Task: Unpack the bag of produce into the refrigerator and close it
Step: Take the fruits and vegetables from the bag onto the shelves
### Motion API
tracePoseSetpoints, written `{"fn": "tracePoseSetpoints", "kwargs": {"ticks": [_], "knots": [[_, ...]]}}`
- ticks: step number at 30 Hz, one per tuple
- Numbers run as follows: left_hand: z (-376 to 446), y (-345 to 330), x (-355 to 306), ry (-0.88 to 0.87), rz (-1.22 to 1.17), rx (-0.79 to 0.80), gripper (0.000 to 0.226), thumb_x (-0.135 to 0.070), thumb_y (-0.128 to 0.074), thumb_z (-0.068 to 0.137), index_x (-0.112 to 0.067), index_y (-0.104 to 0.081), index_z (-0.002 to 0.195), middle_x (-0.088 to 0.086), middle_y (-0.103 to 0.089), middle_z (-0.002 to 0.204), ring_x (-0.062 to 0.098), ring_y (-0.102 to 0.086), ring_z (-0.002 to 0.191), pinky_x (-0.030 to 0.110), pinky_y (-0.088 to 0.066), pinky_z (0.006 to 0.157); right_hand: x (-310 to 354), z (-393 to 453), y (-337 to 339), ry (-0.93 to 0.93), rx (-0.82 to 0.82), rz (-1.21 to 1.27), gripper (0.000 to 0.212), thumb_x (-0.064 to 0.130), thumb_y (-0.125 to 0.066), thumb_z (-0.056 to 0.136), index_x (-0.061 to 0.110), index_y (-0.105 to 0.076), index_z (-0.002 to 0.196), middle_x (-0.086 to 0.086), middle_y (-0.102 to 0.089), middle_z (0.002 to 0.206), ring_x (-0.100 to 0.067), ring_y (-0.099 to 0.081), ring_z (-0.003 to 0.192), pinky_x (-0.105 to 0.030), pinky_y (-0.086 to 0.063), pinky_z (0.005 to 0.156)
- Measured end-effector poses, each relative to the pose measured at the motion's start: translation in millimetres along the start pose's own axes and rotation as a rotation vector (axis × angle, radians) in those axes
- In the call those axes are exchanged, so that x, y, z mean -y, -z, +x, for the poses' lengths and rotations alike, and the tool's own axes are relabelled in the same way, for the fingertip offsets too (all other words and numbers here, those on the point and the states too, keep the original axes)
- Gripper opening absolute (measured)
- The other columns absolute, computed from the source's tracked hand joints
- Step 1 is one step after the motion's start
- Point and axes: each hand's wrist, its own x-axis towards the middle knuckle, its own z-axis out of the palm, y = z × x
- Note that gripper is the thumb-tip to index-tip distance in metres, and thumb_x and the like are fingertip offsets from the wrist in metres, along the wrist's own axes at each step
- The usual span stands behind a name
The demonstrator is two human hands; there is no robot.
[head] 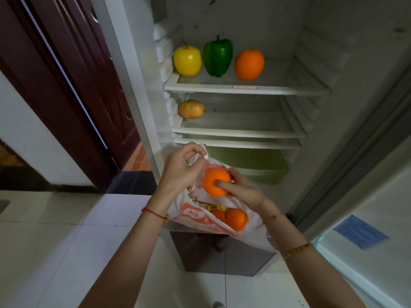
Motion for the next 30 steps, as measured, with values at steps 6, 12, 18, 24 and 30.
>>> {"fn": "tracePoseSetpoints", "kwargs": {"ticks": [6,12,18,24,30], "knots": [[11.9,-8.1,-5.0,0.034,-0.066,0.006,0.010,-0.010,-0.058,0.093,-0.017,-0.063,0.087,-0.021,-0.061,0.113,0.012,-0.044,0.030,0.022,-0.038,0.033,44.5,-21.6,35.6,0.127,-0.178,0.099,0.076,0.048,-0.076,0.063,0.027,-0.047,0.130,-0.003,-0.054,0.126,-0.021,-0.060,0.110,-0.040,-0.056,0.091],[25.8,-14.8,-13.6,0.033,-0.084,0.014,0.008,-0.009,-0.057,0.093,-0.012,-0.063,0.089,-0.024,-0.063,0.102,0.012,-0.041,0.029,0.022,-0.037,0.034,98.9,-20.5,69.2,0.352,-0.428,0.057,0.060,0.024,-0.076,0.081,0.022,-0.045,0.132,-0.001,-0.051,0.127,-0.017,-0.055,0.111,-0.022,-0.047,0.081],[38.6,-22.7,-15.5,0.039,-0.086,0.005,0.009,-0.010,-0.057,0.093,-0.012,-0.064,0.087,-0.019,-0.062,0.108,0.012,-0.039,0.026,0.021,-0.034,0.032,137.2,0.3,100.3,0.568,-0.640,-0.016,0.065,0.023,-0.078,0.079,0.019,-0.040,0.132,0.000,-0.047,0.129,-0.009,-0.056,0.104,-0.017,-0.050,0.078],[48.5,-28.5,-11.1,0.031,-0.083,0.011,0.010,-0.009,-0.057,0.094,-0.012,-0.064,0.088,-0.016,-0.063,0.115,0.012,-0.040,0.027,0.022,-0.036,0.033,163.5,38.7,148.8,0.650,-0.888,-0.187,0.076,0.035,-0.079,0.073,0.014,-0.039,0.134,-0.006,-0.052,0.131,-0.019,-0.056,0.111,-0.031,-0.048,0.088],[58.1,-31.3,-11.5,0.047,-0.094,0.012,0.011,-0.009,-0.056,0.094,-0.012,-0.063,0.086,-0.014,-0.064,0.120,0.012,-0.039,0.028,0.022,-0.035,0.033,168.1,83.4,179.4,0.574,-0.904,-0.241,0.078,0.025,-0.080,0.073,0.009,-0.039,0.138,-0.008,-0.051,0.134,-0.014,-0.049,0.119,-0.020,-0.037,0.091]]}}
